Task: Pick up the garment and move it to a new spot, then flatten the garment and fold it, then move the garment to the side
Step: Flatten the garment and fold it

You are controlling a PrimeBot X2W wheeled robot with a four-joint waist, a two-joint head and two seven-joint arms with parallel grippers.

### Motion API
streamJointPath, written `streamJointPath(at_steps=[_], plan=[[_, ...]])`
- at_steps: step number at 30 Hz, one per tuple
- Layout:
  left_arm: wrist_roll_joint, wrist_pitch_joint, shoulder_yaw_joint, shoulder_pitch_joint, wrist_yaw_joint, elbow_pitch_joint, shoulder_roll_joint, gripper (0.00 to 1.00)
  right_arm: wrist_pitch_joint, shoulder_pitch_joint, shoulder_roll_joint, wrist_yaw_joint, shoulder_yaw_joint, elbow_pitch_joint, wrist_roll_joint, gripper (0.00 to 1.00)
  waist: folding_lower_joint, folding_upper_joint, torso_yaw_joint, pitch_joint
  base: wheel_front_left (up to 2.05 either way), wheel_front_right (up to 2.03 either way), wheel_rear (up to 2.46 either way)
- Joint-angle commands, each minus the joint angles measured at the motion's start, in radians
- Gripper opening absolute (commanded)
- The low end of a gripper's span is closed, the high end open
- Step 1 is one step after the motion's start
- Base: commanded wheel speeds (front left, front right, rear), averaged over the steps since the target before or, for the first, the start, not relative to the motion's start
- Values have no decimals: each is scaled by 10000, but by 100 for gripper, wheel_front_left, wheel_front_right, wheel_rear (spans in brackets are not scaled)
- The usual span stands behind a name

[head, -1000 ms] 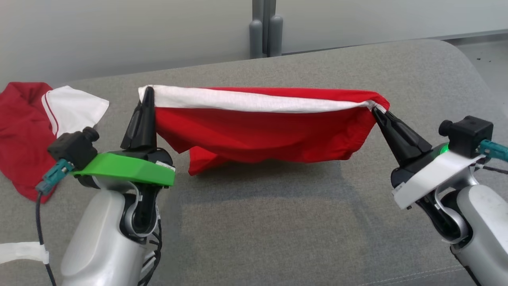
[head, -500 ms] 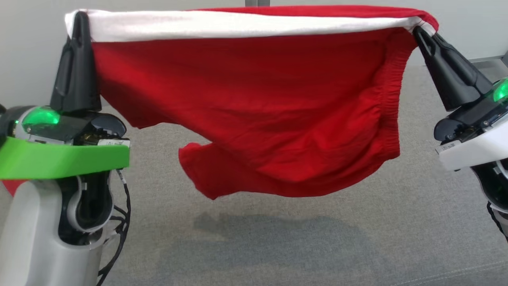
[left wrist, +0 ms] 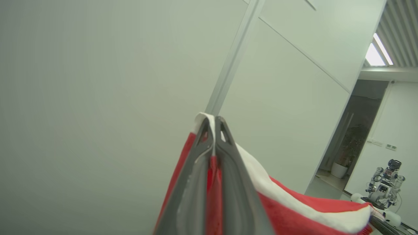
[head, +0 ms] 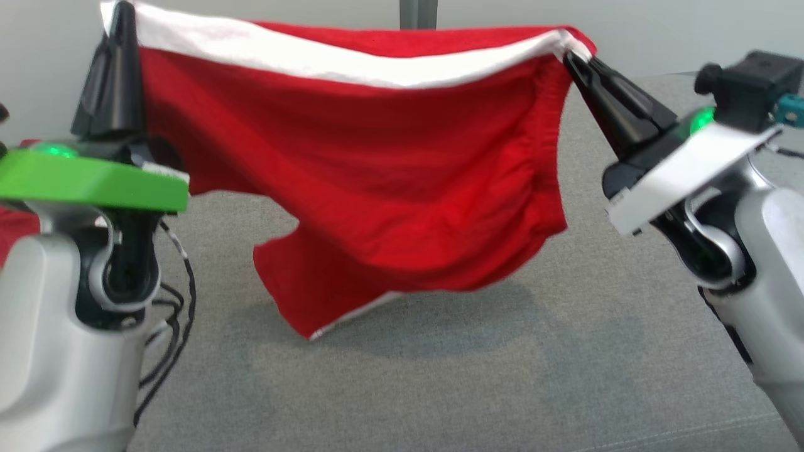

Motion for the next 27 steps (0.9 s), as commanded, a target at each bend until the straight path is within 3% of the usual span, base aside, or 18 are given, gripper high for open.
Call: streamJointPath(at_steps=[1, 5, 11, 14, 17, 22, 27], plan=[[-77, 12, 58, -544, -95, 350, 92, 0, -181, -570, 105, 1, 123, 357, -96, 0, 0, -2, 127, 566, 0, 0, 0], [416, -92, -33, -2476, -324, 2213, 208, 0, -1120, -2686, 563, 1, 747, 2271, -495, 0, 0, -2, 251, 1345, 0, 0, 0], [1061, -1049, -159, -4926, -761, 4448, 35, 0, -3338, -5284, 1091, 1, 1181, 5232, -1982, 0, 0, -2, 458, 2328, 0, 0, 0], [1007, -1569, -256, -5124, -1099, 5204, -309, 0, -3897, -5785, 1214, 1, 1496, 6420, -2631, 0, 0, -2, 620, 2719, 0, 0, 0], [877, -1873, -518, -4499, -1458, 5856, -669, 0, -4037, -5453, 1307, 1, 1827, 7243, -2581, 0, 0, -2, 808, 2986, 0, 0, 0], [623, -2188, -762, -2889, -1790, 6221, -1166, 0, -4063, -4148, 1025, 1, 2638, 7019, -2051, 0, 0, -2, 956, 3195, 0, 0, 0], [657, -2235, -511, -1211, -1871, 5341, -1185, 0, -4067, -2852, 459, 1, 3303, 5993, -1262, 0, 0, -2, 911, 3187, 0, 0, 0]])
